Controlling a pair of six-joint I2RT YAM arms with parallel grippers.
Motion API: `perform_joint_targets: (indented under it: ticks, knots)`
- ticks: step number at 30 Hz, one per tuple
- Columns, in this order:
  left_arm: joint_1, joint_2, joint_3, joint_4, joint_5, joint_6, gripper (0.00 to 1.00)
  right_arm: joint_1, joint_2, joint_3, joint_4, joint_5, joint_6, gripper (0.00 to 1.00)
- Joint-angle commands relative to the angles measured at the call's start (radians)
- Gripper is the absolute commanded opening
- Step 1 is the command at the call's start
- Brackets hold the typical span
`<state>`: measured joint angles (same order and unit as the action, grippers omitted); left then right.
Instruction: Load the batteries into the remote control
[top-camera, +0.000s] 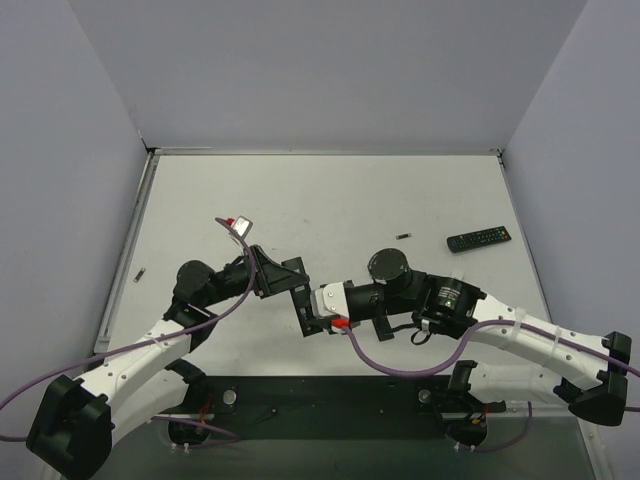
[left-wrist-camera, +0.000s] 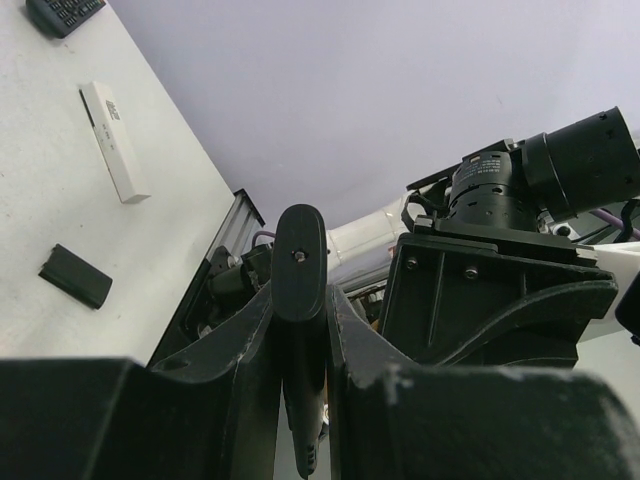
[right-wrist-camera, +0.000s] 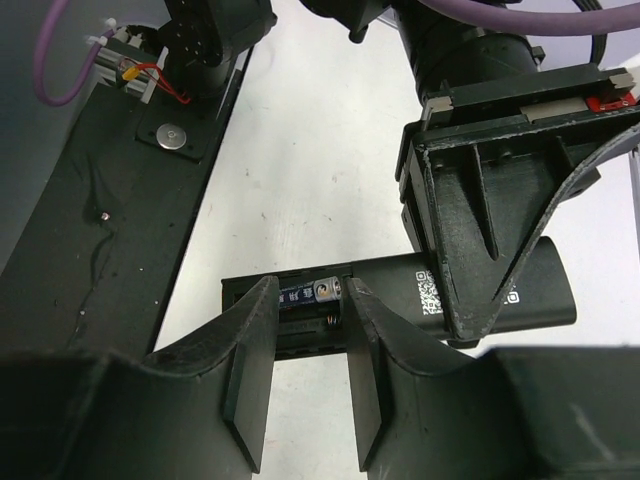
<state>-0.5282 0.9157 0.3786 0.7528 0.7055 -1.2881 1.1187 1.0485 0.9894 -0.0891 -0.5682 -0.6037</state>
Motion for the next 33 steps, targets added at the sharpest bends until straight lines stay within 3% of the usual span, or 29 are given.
perform_joint_targets:
  ticks: [1,20,33]
  knots:
    - [0.002,-0.023,0.057,0.008,0.022,0.029,0.00,-0.010,0.022,0.052,0.032,-0.078,-0.010,0.28]
    - [0.002,-0.026,0.075,-0.006,0.031,0.030,0.00,-0.037,0.076,0.057,0.017,-0.114,-0.007,0.23]
    - [0.004,-0.031,0.077,0.077,0.006,-0.022,0.00,-0.046,0.094,0.023,-0.011,-0.117,-0.005,0.10]
